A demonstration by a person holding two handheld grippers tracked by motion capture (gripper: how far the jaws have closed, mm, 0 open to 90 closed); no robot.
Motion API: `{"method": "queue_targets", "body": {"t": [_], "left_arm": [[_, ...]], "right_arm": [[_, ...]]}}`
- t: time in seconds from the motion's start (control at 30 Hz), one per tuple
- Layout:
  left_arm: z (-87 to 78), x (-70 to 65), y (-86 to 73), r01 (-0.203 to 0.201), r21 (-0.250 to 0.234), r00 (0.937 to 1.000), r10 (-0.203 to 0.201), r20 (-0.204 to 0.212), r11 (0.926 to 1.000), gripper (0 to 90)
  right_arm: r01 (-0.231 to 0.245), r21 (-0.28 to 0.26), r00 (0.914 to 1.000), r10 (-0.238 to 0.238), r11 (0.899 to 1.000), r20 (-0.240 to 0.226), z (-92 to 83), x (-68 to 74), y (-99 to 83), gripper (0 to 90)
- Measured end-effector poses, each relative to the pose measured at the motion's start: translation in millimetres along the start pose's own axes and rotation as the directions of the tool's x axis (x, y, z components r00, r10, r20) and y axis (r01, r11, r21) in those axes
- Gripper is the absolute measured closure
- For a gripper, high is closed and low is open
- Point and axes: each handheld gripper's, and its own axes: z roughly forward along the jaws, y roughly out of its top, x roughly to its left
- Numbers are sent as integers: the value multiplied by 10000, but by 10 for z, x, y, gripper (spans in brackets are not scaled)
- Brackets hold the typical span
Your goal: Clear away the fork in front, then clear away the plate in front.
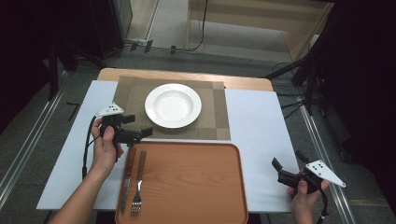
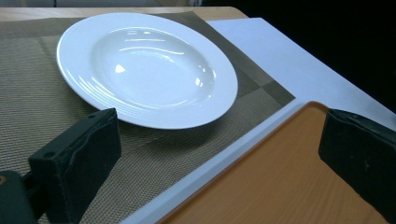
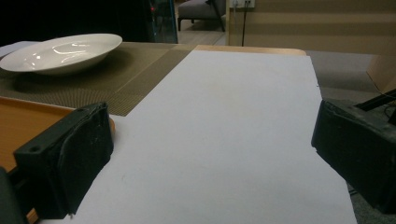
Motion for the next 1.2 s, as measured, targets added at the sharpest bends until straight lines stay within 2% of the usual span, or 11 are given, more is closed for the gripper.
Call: {"method": "queue_targets", "body": {"t": [0.27, 0.57, 1.2], "left_arm": [[41, 120, 50, 594, -56, 9980, -593, 217, 9982, 0], [105, 222, 91, 851, -198, 9952, -840, 506, 9962, 0], [293, 387, 213, 1146, -22, 9933, -1146, 168, 9934, 0]], "right_arm": [[24, -5, 10000, -24, 10000, 3, 1, 2, 0, 0], [84, -5, 10000, -84, 10000, -22, 4, 10, 0, 0], [90, -11, 10000, -90, 10000, -41, 5, 10, 0, 0]]}}
